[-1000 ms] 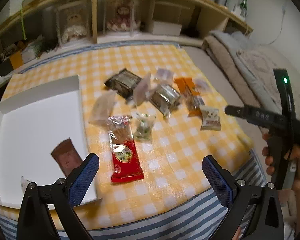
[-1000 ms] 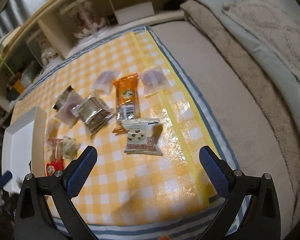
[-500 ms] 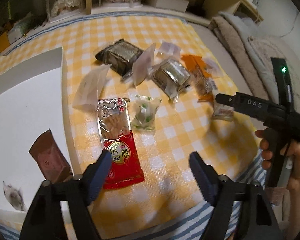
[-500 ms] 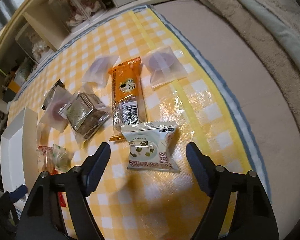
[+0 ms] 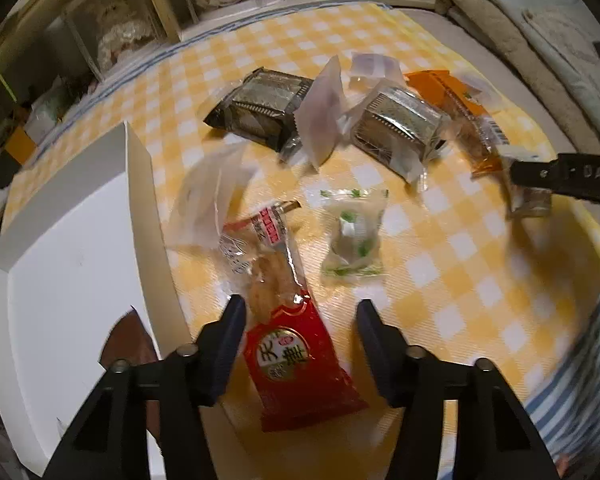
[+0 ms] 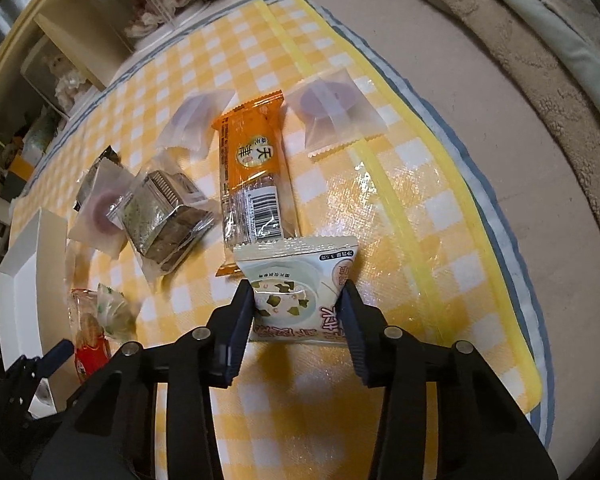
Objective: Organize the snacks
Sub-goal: 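Grasp the red cracker bag with the left gripper and lift it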
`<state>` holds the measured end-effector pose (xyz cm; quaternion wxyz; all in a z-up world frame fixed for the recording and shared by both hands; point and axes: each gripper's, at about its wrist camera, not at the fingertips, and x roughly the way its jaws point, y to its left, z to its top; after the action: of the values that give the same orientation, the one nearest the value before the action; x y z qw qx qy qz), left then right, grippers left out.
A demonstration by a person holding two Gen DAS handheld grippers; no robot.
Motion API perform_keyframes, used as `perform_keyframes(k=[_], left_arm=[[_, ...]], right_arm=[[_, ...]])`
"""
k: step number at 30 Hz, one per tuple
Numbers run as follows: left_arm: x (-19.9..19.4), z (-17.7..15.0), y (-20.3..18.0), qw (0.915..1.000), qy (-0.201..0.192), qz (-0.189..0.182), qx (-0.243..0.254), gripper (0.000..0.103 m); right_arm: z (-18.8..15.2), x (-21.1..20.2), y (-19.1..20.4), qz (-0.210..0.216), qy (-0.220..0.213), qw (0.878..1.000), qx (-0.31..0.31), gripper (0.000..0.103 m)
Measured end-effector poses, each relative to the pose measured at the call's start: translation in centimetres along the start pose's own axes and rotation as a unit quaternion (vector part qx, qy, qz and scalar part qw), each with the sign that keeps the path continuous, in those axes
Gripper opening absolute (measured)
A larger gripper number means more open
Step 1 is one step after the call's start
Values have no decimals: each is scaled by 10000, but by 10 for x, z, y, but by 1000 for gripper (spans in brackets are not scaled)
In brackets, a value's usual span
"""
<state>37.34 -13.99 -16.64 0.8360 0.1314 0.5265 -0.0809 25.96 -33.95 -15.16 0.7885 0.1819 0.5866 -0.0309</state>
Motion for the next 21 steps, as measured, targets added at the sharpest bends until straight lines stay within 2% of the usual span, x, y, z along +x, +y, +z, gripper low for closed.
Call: perform_keyframes(k=[1, 3, 8, 9, 12, 14, 15, 16, 18, 21], left_arm=[[0, 0, 1, 10000, -33, 22, 51, 40], [0, 0, -2, 9998, -132, 0, 179, 35], [-3, -3, -8, 9976, -368, -414, 404, 22], [-4, -3, -9, 9969, -409, -508, 429, 16], [-6, -4, -9, 9950, -432, -811, 389, 14], [-8, -3, -5, 9954, -478, -755, 357, 16], [-10, -3, -2, 9955, -492, -749, 306, 24], [-12, -2, 3, 9956, -479, -756, 259, 44], [-17, -3, 9, 9957, -540, -732, 148, 69], [-23, -1, 12, 9961, -484, -727, 151, 69]], right_arm=[[0, -1, 1, 0, -4, 10000, 5, 42], [0, -2, 2, 8, -13, 10000, 7, 41], [0, -7, 6, 103, -54, 9999, 5, 41], [0, -8, 6, 116, -62, 9999, 4, 41], [0, -11, 7, 162, -88, 9998, 9, 41], [0, -13, 6, 184, -113, 9998, 23, 41], [0, -15, 5, 191, -123, 9997, 25, 41], [0, -16, 5, 196, -131, 9997, 26, 41], [-1, -18, 5, 221, -142, 9997, 31, 41], [-2, -23, 6, 283, -179, 9994, 20, 41]])
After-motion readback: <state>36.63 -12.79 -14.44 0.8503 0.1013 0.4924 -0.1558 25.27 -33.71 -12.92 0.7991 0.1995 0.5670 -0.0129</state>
